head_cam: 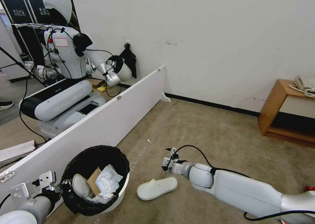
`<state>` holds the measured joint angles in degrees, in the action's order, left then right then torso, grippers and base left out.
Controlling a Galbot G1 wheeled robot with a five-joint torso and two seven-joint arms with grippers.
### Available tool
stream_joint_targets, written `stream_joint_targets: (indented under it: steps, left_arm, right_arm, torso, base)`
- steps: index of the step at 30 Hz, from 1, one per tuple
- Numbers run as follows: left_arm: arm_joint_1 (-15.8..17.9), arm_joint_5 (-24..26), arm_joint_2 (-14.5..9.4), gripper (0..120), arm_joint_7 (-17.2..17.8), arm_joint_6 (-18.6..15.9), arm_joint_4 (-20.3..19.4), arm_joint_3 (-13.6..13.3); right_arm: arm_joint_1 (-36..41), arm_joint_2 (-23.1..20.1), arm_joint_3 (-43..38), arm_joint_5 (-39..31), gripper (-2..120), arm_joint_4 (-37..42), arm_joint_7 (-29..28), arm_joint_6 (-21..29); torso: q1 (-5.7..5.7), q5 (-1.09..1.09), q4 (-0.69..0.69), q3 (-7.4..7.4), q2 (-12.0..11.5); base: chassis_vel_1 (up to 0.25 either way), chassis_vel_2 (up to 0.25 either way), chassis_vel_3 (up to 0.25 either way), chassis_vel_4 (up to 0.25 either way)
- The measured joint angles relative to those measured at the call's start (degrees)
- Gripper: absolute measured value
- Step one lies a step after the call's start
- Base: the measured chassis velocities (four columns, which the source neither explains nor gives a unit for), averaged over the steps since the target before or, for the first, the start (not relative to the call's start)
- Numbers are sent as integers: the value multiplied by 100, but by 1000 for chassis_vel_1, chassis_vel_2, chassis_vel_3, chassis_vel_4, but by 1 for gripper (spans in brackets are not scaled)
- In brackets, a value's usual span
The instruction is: Pick up the trash bin, then pick up the garbage from the floor and place it into the trash bin.
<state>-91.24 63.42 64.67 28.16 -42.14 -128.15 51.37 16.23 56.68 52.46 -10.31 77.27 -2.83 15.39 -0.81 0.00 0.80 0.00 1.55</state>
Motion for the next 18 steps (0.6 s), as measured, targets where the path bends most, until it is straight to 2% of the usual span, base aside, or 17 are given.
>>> stream_joint_targets:
  steps: [5, 18]
  left_arm:
    - [-37, 11, -34, 2, 15, 0, 11, 29]
    - [22, 18, -56, 2, 23, 0, 80, 0]
  right_arm:
    - [125, 394, 0, -39, 100, -462, -5, -269]
    - [166, 678, 307, -301, 100, -522, 249, -633]
  torso:
    - [0, 0, 0, 0, 0]
    - [0, 0, 0, 0, 0]
  base:
    - [0, 0, 0, 0]
    - [0, 0, 0, 0]
